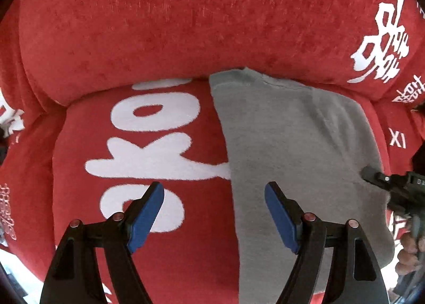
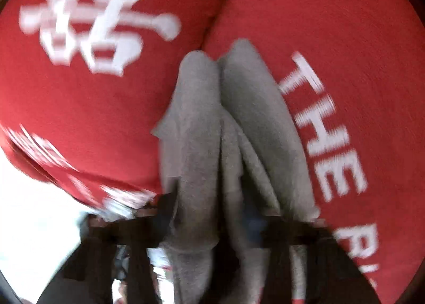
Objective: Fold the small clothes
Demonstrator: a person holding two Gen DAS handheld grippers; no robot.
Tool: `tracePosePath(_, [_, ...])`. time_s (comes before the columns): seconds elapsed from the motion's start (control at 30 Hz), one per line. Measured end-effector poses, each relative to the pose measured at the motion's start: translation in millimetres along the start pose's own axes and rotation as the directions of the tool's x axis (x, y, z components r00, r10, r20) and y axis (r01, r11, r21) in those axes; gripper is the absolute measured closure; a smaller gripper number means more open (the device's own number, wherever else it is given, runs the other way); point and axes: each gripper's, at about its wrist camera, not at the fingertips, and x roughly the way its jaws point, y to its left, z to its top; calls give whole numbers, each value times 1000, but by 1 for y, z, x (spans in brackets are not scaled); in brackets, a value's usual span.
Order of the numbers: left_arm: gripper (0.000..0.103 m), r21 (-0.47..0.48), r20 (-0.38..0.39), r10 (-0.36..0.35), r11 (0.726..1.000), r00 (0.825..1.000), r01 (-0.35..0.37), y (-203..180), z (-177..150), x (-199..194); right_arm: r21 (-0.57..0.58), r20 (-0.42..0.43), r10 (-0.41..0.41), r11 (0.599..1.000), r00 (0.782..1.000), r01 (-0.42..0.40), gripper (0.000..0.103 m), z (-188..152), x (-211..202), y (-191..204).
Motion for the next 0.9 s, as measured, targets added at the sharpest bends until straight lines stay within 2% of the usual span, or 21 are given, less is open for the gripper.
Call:
tracePosePath(0.13, [24, 30, 8, -17, 999, 1000, 17, -11, 0, 0, -171, 47, -75, 982, 996, 82, 89, -2, -17, 28])
tracePosePath(0.27, [24, 82, -26, 24, 996, 999, -21, -23, -10, 23, -173, 47, -173, 969, 984, 179, 89, -3, -12, 17])
tracePosePath(0.33, [24, 73, -29, 8, 997, 1000, -5, -23, -14, 28, -200, 52, -264, 942, 963, 270, 88, -16, -7, 11])
tracePosePath(0.4, [24, 62, -28, 0, 998, 1000, 2, -20, -15, 27, -188, 70, -270, 942, 960, 279, 85, -23, -17, 6])
tracePosePath(0.43, [24, 66, -34, 2, 998, 999, 0, -18, -15, 26, -179, 76, -281, 940, 957, 290, 83, -22, -19, 6])
tracePosePath(0.5, [24, 77, -40, 8, 997, 999, -5, -16, -15, 25, -159, 90, -330, 927, 940, 340, 66, -27, -31, 3])
tracePosePath(0.57, [24, 95, -39, 18, 995, 999, -14, -14, -16, 18, -150, 82, -307, 937, 948, 317, 66, -34, -44, 4])
tracePosePath(0.63, [24, 105, -34, 9, 994, 999, -6, -13, -18, 10, -146, 75, -238, 958, 968, 246, 65, -36, -60, 9])
tracePosePath(0.67, [24, 109, -33, 5, 994, 999, -2, -13, -19, 7, -155, 68, -183, 969, 981, 192, 62, -41, -69, 13])
tracePosePath(0.7, [24, 114, -35, 1, 993, 999, 3, -13, -21, 5, -174, 54, -138, 974, 989, 145, 54, -49, -75, 21])
tracePosePath(0.77, [24, 129, -46, -1, 992, 999, 6, -15, -27, 4, -213, 22, -127, 969, 992, 129, 47, -59, -77, 23])
tracePosePath(0.8, [24, 133, -56, 0, 991, 998, 8, -16, -31, 5, -234, -3, -147, 962, 989, 142, 47, -65, -74, 26])
tracePosePath(0.83, [24, 134, -62, 1, 991, 998, 8, -17, -34, 6, -265, -31, -198, 947, 980, 183, 48, -73, -67, 28])
tracePosePath(0.87, [24, 132, -63, 0, 991, 998, 8, -18, -38, 6, -287, -42, -224, 936, 974, 203, 66, -79, -61, 29])
tracePosePath(0.9, [24, 129, -64, -1, 992, 998, 10, -18, -42, 6, -311, -52, -258, 922, 965, 230, 97, -84, -55, 29])
